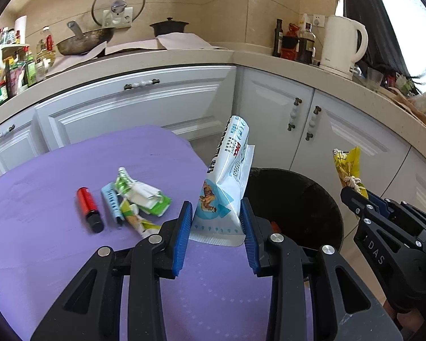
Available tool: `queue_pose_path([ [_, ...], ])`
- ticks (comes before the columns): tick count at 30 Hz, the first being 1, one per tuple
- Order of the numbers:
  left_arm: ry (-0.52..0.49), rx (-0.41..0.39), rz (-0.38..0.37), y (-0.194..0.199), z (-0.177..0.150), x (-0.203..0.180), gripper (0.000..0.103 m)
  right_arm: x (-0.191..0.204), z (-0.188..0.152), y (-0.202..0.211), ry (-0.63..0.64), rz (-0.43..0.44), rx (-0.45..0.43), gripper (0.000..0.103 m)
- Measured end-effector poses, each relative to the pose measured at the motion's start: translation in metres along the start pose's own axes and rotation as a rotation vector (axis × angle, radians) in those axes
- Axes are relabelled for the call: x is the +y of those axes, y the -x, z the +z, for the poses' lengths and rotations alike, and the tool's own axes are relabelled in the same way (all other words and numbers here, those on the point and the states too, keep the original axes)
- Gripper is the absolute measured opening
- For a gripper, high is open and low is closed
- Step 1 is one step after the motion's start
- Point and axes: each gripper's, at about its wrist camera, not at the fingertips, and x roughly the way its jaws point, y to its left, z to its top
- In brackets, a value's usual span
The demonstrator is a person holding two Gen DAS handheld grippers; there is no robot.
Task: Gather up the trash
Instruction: 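Carry both items over the bin and open both grippers to drop them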
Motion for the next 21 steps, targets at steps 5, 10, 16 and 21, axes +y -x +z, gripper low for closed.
queue_pose_path([
  [5, -0.014, 0.008, -0.002, -0.011, 0.003, -0.010, 0.035, -0.010, -0.001, -0.008, -0.014, -0.007, 0.006, 0.015],
  [10, -0.030, 0.022, -0.001, -0.022, 0.003, -0.019, 0.035, -0.018, -0.003, -0.016, -0.025, -0.011, 0.015, 0.015],
  [16, -0.047, 0.040, 0.000, -0.036, 0.002, -0.028, 0.035, -0.025, -0.004, -0.027, -0.034, -0.012, 0.025, 0.015],
  [21, -0.063, 0.051, -0.003, -0.048, 0.004, -0.038, 0.035, -0.032, -0.005, -0.038, -0.046, -0.015, 0.038, 0.015],
])
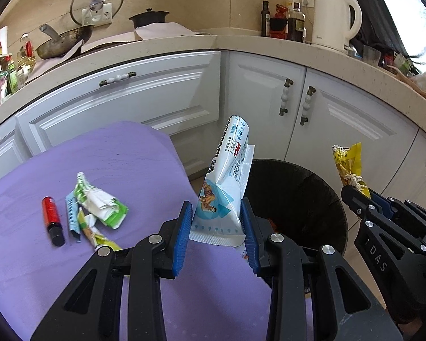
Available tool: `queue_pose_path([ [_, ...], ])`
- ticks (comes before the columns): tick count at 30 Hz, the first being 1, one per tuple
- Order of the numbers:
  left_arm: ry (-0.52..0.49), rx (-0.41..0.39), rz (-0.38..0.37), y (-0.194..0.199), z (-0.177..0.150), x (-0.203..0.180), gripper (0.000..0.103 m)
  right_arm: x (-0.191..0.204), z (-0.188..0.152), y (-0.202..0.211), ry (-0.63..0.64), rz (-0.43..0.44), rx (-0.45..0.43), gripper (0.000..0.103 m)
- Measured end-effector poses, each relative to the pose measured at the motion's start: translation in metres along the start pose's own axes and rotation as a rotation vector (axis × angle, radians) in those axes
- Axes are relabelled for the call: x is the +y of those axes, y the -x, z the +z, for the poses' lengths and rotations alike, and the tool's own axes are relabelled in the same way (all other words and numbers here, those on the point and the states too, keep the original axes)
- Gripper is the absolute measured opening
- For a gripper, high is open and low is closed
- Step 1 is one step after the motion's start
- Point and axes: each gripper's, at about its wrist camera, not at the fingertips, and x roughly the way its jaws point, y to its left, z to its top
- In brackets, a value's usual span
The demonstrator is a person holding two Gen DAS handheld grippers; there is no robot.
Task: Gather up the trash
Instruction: 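Carry both items over the bin and open both grippers to drop them, then move both grippers back to the table and grasp a yellow-green wrapper with the right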
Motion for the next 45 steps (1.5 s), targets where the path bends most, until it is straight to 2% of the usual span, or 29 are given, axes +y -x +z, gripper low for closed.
queue_pose_path([
  [5, -0.025, 0.019, -0.019, -0.013, 0.001, -0.009, 0.036, -0.005, 0.000, -0.009, -0.010, -0.003, 0.001, 0.017],
  [7, -0.047, 0.027, -0.012, -0.017, 0.000, -0.013, 0.041, -0.008, 0.000, -0.012, -0.019, 0.001, 0.002, 0.028],
  [8, -0.050, 0.030, -0.012, -0.019, 0.000, -0.014, 0.049, -0.010, -0.001, -0.013, -0.023, -0.001, 0.003, 0.034],
  [9, -0.047, 0.031, -0.014, -0.019, 0.000, -0.014, 0.052, -0.010, -0.001, -0.013, -0.025, -0.005, 0.000, 0.035],
  [23, 0.031, 0.022, -0.001, 0.001, -0.002, 0.013, 0.056, 0.010, -0.006, -0.008, 0.010, 0.041, 0.024, 0.035],
  [30, 0.090, 0.021, 0.051, 0.025, -0.012, 0.051, 0.057, 0.046, -0.005, 0.003, 0.063, 0.110, 0.024, 0.035],
  [45, 0.271, 0.052, 0.242, 0.067, -0.054, 0.165, 0.057, 0.144, -0.005, 0.017, 0.200, 0.262, 0.039, 0.036],
])
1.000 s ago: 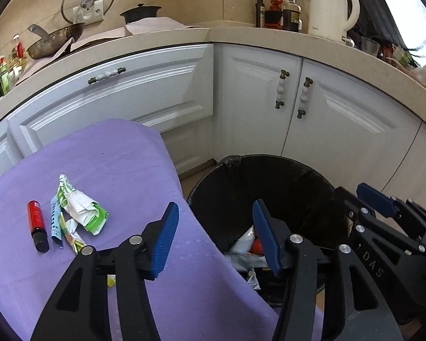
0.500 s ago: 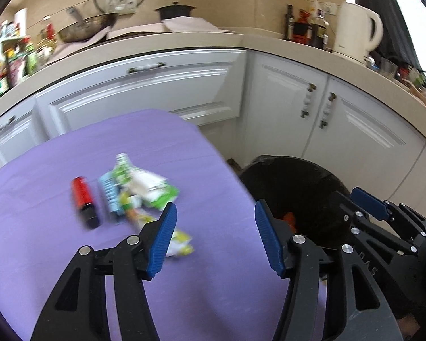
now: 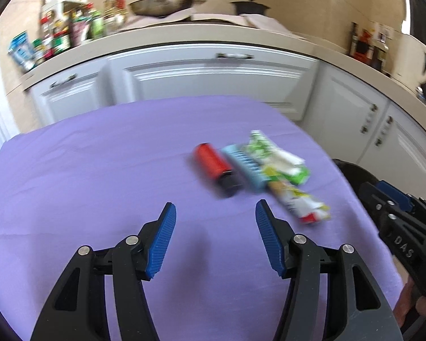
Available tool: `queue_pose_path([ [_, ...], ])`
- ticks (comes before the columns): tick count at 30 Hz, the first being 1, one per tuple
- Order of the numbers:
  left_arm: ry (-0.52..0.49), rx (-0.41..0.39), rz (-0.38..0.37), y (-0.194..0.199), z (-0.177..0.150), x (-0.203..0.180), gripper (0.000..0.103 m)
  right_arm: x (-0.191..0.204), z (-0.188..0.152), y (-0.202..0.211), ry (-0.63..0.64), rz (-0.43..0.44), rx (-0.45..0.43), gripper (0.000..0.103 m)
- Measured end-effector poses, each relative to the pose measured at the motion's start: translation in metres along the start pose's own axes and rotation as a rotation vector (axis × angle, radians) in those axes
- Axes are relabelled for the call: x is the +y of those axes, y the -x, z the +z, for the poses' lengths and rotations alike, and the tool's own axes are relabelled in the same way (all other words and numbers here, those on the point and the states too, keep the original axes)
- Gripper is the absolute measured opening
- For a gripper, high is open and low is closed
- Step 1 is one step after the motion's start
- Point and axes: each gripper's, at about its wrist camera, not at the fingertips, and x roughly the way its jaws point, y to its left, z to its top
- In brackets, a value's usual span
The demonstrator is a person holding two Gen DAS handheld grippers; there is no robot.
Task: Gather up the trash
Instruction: 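Move both grippers back to the table and grasp a yellow-green wrapper with the right, then lift the yellow-green wrapper with the right gripper while the left grasps the red lighter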
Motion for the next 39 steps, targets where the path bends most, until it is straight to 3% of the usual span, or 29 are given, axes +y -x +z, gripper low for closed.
queue_pose_path([
  [6, 0.056, 0.006, 0.063, 0.000, -0.003, 0.040, 0.057, 0.028, 0.004, -0.007, 0.034, 0.038, 0.019, 0.037],
  [9, 0.081, 0.007, 0.091, 0.000, -0.005, 0.059, 0.057, 0.041, 0.005, -0.013, 0.050, 0.061, 0.037, 0.046],
  [24, 0.166, 0.022, 0.146, -0.004, -0.008, 0.105, 0.058, 0.064, 0.000, -0.046, 0.099, 0.092, 0.165, 0.046],
  [25, 0.168, 0.025, 0.145, -0.004, -0.009, 0.106, 0.058, 0.065, 0.000, -0.048, 0.104, 0.092, 0.174, 0.045],
  [27, 0.170, 0.029, 0.145, -0.005, -0.010, 0.107, 0.058, 0.067, -0.001, -0.050, 0.114, 0.092, 0.187, 0.032],
  [29, 0.169, 0.031, 0.145, -0.006, -0.011, 0.106, 0.058, 0.068, -0.003, -0.052, 0.123, 0.093, 0.194, 0.030],
  [33, 0.165, 0.037, 0.142, -0.007, -0.012, 0.105, 0.058, 0.075, -0.005, -0.048, 0.156, 0.095, 0.184, 0.016],
  [39, 0.149, 0.045, 0.131, -0.009, -0.015, 0.098, 0.058, 0.080, -0.007, -0.036, 0.173, 0.118, 0.158, 0.015],
])
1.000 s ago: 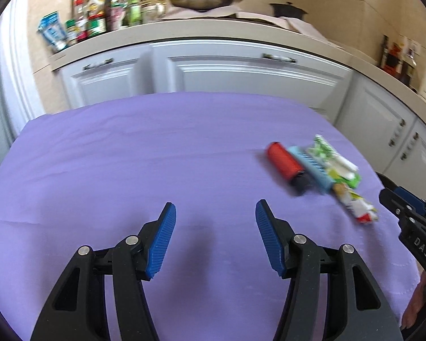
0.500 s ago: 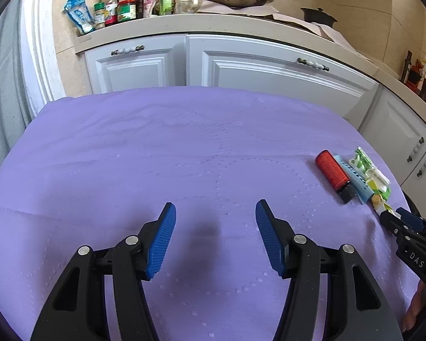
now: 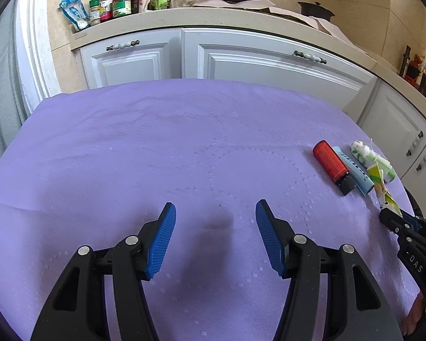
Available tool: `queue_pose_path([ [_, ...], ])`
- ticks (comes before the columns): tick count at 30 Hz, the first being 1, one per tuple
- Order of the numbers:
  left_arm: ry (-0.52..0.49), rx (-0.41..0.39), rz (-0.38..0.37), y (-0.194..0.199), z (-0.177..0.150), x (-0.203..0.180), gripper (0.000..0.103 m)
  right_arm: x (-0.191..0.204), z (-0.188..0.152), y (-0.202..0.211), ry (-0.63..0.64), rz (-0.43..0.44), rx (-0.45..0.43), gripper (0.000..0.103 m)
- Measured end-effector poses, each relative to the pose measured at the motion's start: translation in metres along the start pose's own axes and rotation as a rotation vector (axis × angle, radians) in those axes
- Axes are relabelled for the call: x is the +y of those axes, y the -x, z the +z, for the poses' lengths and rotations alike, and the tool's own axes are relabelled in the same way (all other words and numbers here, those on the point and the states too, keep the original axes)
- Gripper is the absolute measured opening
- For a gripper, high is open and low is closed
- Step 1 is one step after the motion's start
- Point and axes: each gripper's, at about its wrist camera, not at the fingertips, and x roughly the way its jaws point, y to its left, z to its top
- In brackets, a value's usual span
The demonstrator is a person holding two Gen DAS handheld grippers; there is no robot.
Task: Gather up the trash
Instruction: 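Lift the yellow-green wrapper with the right gripper while the left grasps the red lighter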
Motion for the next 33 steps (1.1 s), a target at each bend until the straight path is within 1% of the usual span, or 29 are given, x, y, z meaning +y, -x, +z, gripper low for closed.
queue_pose_path([
  [6, -0.017, 0.003, -0.018, 0.000, 0.000, -0.011, 0.058, -0.010, 0.001, 0.019, -0.035, -0.009, -0.055, 0.015],
  [11, -0.037, 0.011, -0.038, -0.001, -0.001, -0.023, 0.059, -0.030, 0.003, 0.025, -0.091, -0.046, -0.088, 0.015],
  [22, -0.081, 0.008, -0.101, -0.006, 0.010, -0.065, 0.059, -0.064, 0.013, 0.020, -0.158, -0.089, -0.115, 0.015],
  [28, -0.101, -0.001, -0.129, -0.010, 0.021, -0.087, 0.061, -0.076, 0.018, 0.014, -0.173, -0.087, -0.121, 0.015],
  [33, -0.120, 0.002, -0.133, -0.019, 0.027, -0.102, 0.061, -0.085, 0.020, 0.009, -0.188, -0.086, -0.118, 0.015],
])
